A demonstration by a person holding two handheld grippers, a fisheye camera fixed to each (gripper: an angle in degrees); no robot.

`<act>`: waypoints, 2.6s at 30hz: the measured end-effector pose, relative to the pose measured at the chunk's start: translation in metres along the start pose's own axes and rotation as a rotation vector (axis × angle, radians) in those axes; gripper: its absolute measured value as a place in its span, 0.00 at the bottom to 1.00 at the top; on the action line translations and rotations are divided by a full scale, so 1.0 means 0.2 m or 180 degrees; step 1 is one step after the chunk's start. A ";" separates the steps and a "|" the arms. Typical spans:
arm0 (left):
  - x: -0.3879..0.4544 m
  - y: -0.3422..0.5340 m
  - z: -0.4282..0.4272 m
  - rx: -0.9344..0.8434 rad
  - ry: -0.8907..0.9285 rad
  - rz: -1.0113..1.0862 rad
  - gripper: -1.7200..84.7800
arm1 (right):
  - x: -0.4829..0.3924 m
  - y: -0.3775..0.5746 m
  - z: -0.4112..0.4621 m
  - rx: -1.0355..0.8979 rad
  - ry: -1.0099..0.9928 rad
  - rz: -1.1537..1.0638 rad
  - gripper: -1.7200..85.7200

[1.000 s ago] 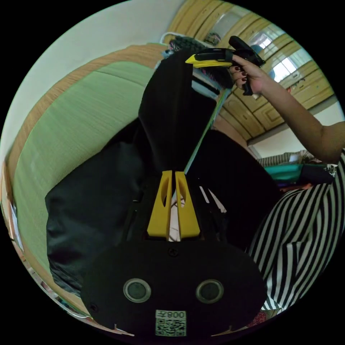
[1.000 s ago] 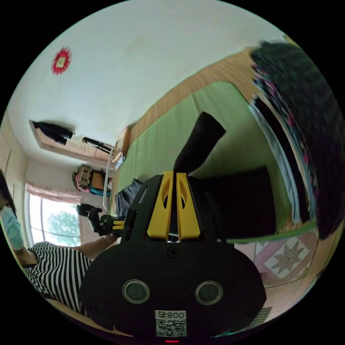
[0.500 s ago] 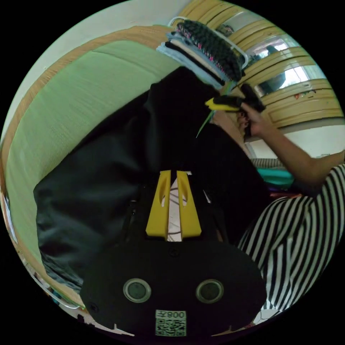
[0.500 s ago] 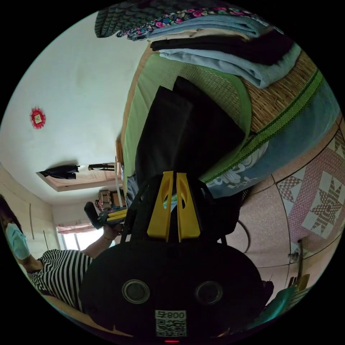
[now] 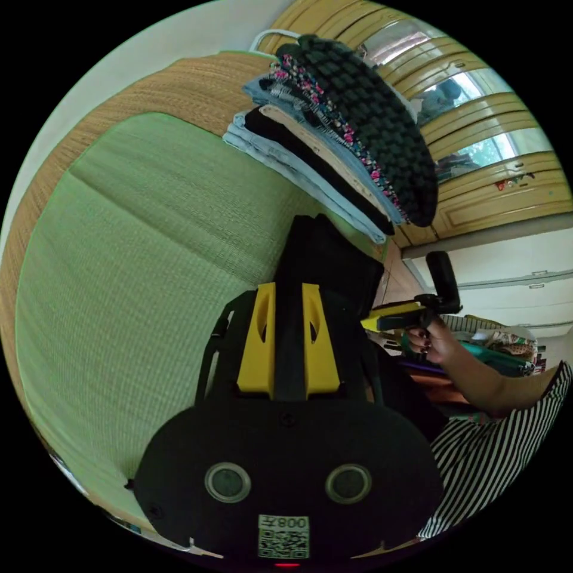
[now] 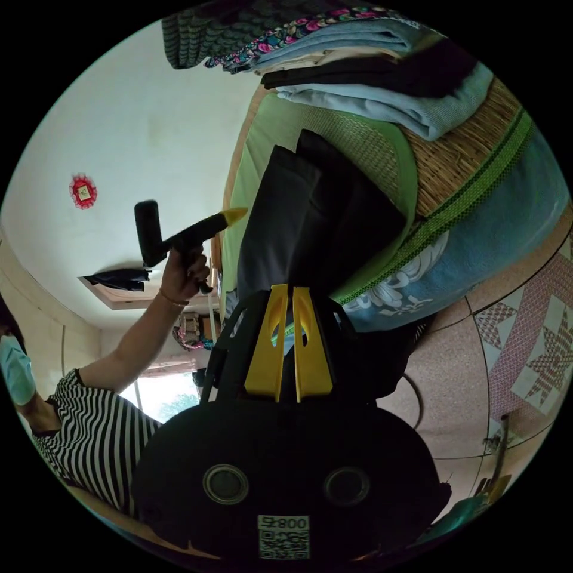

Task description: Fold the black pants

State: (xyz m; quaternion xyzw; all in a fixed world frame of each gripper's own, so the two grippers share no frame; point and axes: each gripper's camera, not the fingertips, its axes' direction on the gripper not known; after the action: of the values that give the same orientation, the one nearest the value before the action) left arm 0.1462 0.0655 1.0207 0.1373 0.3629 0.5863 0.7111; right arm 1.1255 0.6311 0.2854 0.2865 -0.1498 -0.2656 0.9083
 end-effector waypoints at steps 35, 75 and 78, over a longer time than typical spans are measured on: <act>-0.24 0.04 0.59 -0.0316 -0.0407 0.0597 0.05 | 0.11 0.12 0.02 0.0446 0.0258 -0.0248 0.03; -0.72 0.62 -1.96 -0.0041 -0.0490 -0.1711 0.04 | -0.44 -0.33 0.94 -0.0088 0.1538 -0.1186 0.02; -0.70 0.66 -2.27 0.0388 -0.0225 -0.1919 0.03 | -0.42 -0.43 1.14 -0.0498 0.1668 -0.1177 0.02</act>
State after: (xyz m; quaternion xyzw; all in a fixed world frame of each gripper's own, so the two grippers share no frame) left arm -0.2662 -0.1332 0.8347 0.0862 0.3969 0.3209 0.8556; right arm 0.9263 0.5179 0.4049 0.2968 0.1644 -0.3540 0.8715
